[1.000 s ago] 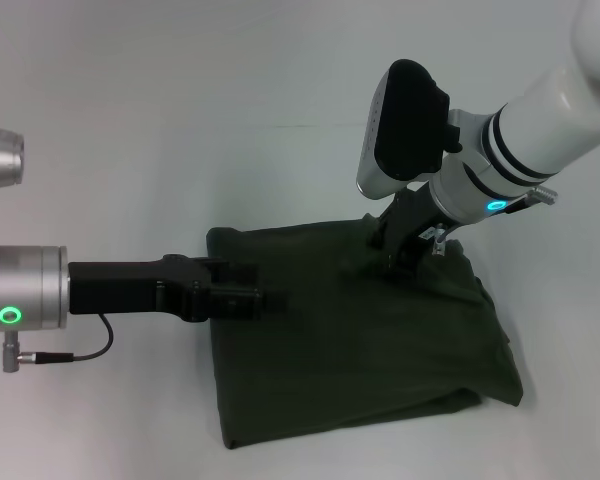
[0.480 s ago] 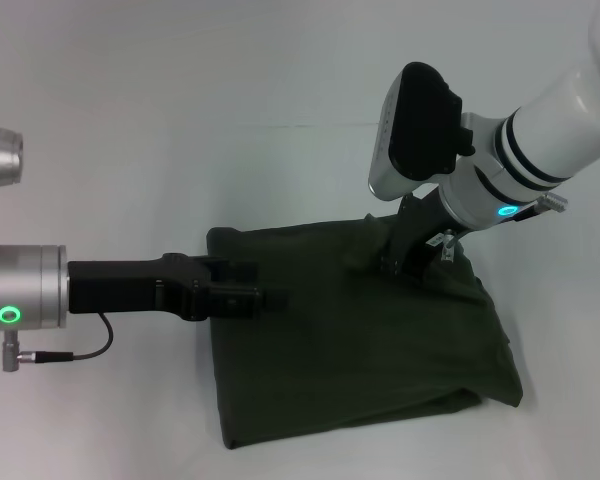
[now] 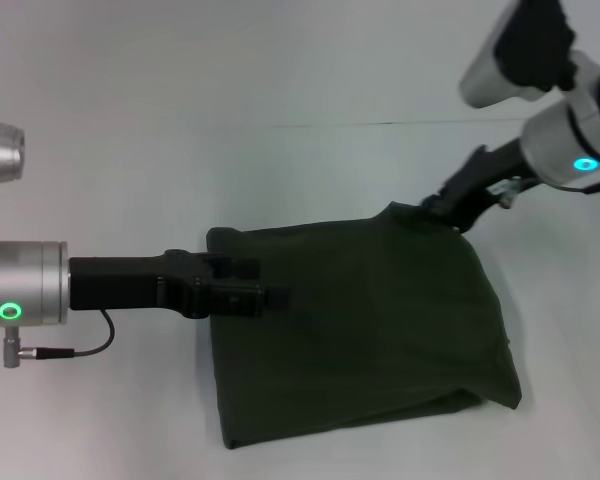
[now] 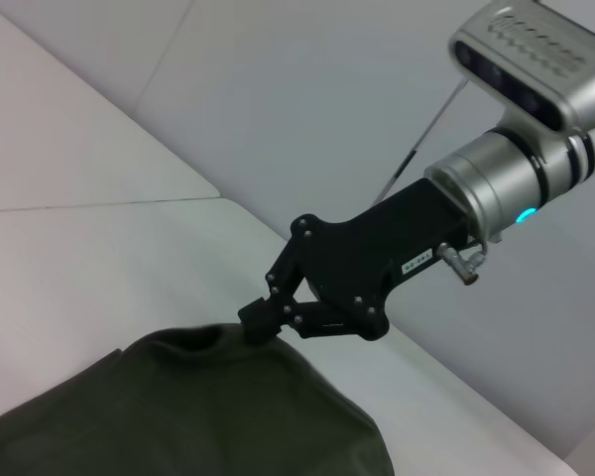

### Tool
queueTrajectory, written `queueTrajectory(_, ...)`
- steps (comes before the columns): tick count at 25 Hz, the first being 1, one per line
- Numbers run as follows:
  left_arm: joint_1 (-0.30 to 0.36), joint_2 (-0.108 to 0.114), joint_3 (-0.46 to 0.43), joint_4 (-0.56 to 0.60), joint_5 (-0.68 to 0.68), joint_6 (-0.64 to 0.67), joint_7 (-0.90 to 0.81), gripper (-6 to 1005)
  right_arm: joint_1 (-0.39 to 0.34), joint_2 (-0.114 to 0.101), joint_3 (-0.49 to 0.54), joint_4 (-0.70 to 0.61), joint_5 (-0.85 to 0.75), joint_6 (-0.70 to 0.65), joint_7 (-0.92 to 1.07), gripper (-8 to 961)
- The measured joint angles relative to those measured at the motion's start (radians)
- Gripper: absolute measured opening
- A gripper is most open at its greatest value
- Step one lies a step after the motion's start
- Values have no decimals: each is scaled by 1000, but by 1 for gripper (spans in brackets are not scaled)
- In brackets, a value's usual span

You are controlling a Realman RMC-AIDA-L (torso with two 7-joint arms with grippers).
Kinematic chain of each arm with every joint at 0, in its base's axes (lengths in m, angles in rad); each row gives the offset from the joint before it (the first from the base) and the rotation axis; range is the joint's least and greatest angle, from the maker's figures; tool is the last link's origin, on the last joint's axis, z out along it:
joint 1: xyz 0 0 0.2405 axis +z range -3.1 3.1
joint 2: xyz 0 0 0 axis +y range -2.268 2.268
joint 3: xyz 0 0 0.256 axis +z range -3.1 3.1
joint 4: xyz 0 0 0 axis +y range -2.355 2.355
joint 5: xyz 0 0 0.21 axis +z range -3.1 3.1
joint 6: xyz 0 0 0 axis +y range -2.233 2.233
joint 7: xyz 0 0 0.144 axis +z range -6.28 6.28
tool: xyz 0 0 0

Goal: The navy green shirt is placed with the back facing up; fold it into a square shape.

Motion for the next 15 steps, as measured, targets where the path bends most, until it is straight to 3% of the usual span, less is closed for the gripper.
queueTrajectory(6,-5,0,0,1,0,0,0,906,-60,-25,59,1,-15,25,78,83)
queueTrajectory(13,-11,1,9,1,5,46,-6,907,-88,-38,217,0,69,82,88,155)
queueTrajectory(15,-12,2,14,-1,7,66,-6,907,-88,-57,235,10,154,22,59,255)
